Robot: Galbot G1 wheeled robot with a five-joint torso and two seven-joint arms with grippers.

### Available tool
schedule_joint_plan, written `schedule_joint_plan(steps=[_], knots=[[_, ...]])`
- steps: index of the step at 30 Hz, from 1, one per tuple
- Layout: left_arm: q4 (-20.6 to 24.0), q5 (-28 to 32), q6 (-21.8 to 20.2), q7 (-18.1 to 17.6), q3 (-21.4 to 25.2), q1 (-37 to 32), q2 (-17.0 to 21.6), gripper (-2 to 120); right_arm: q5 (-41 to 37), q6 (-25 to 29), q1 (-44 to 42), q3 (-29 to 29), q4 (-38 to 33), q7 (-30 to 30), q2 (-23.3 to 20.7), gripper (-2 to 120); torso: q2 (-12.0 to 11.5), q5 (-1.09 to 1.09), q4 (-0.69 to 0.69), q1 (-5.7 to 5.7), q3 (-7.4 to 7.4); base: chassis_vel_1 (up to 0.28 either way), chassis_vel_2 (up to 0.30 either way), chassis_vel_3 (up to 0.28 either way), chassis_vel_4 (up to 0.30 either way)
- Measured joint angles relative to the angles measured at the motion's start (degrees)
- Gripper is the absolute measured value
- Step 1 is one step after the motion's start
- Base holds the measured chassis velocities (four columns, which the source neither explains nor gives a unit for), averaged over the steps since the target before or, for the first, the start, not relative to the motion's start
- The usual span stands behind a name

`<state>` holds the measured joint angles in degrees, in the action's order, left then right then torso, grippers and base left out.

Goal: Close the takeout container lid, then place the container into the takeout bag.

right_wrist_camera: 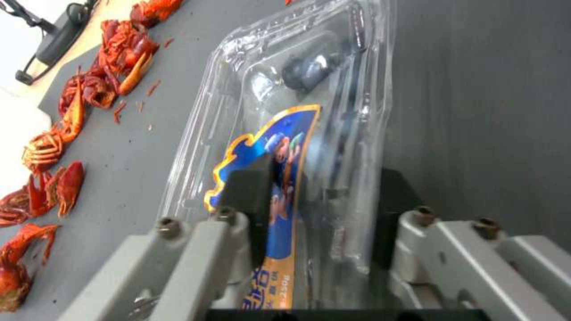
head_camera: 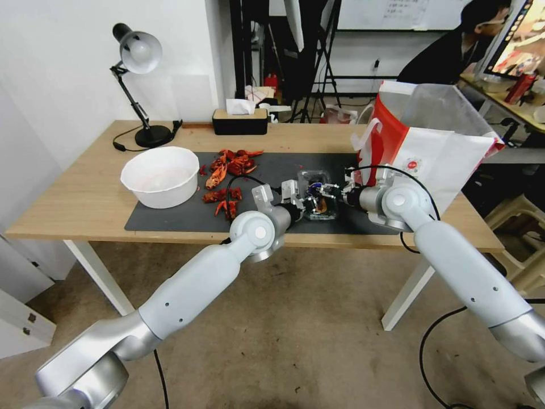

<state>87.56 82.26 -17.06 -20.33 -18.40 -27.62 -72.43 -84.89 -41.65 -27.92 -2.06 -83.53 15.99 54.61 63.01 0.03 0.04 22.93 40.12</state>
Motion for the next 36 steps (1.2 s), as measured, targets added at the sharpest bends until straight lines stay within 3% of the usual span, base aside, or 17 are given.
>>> schedule_joint_plan(steps=[10,25,36], knots=[[0.04,-0.01,0.11,0.00,0.34,0.00,0.25,0,-0.10,0.03,-0.06,-0.02,-0.18,-0.01,-0.11,1,0.00,-0.02,0.01,0.00,0.00,0.000,0.000,0.000,0.000],[1.04,-0.24,0.52,0.12,2.17,-0.16,1.24,0,-0.01,0.25,-0.40,0.67,-0.42,0.11,-0.30,0,0.01,-0.03,-0.04,-0.02,-0.01,0.000,0.000,0.000,0.000],[5.70,-1.98,0.45,0.38,5.97,-1.46,6.05,0,-0.55,0.36,0.31,1.96,-0.35,0.91,-0.27,0,0.00,-0.04,-0.06,-0.01,0.00,0.000,0.000,0.000,0.000]])
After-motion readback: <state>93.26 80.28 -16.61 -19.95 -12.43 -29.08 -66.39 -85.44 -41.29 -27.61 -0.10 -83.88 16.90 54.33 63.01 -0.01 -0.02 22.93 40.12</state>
